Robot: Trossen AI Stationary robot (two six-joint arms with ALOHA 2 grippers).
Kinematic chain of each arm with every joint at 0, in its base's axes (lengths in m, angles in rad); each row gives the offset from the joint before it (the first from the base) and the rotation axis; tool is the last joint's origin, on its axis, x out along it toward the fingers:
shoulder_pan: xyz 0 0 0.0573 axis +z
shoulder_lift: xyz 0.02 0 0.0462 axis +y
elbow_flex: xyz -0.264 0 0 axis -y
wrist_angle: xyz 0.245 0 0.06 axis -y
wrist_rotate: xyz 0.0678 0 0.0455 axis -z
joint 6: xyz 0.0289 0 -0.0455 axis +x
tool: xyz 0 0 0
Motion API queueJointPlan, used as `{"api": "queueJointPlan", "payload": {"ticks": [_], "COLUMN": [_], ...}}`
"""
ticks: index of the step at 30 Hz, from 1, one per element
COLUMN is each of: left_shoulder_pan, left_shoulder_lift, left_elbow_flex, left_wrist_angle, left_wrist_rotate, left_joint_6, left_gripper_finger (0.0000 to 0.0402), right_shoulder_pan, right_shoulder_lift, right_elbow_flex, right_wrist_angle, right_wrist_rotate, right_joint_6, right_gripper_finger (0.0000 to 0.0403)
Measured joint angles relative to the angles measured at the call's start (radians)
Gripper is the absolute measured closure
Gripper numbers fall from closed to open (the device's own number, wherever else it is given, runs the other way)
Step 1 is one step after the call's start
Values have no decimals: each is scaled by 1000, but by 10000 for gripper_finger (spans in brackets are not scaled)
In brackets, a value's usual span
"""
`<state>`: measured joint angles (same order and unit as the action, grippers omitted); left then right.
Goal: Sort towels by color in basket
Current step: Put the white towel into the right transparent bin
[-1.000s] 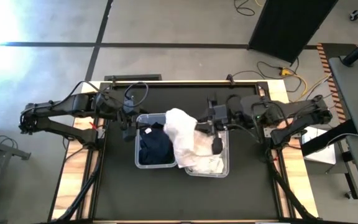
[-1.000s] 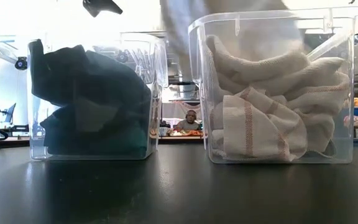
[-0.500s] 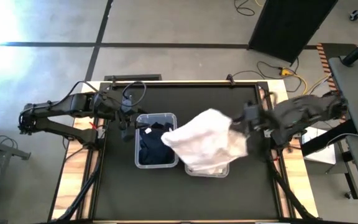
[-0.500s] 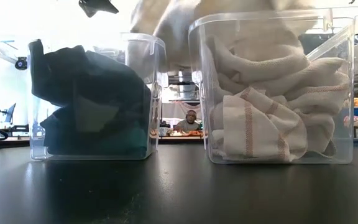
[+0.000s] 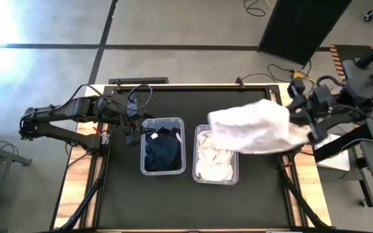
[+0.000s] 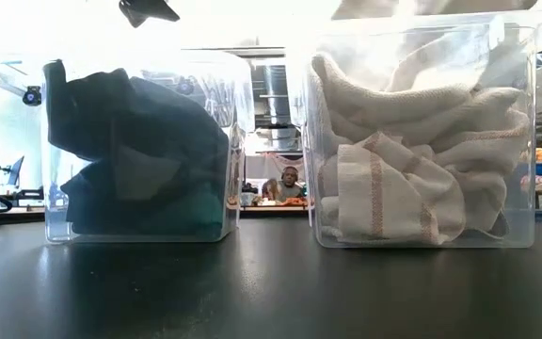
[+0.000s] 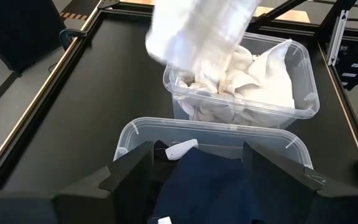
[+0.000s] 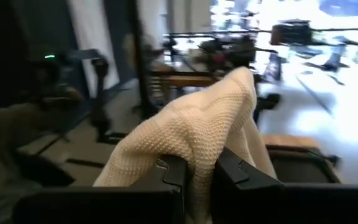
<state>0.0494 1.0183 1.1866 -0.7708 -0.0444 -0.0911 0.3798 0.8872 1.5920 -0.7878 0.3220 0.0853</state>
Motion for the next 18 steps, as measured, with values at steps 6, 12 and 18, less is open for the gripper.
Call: {"api": "queueJointPlan", "payload": {"ticks": [6,12,18], "left_shoulder_pan": [0,0,0], "left_shoulder_lift": [0,0,1], "left_elbow_flex": [0,0,0], "left_wrist_angle": [0,0,4], "left_wrist_rotate": [0,0,0], "left_joint_6": [2,0,3], "left_gripper_finger": [168,168,168], "right_shoulder_pan": [0,0,0], "right_shoulder_lift": [10,32,136], "right_elbow_flex": [1,2,2], "right_wrist_angle": [26,180,247], "right_wrist_rotate": [-232,-368,-367], "right_joint_6": [-45,-127,-196], "right_gripper_finger": [376,376,376]}}
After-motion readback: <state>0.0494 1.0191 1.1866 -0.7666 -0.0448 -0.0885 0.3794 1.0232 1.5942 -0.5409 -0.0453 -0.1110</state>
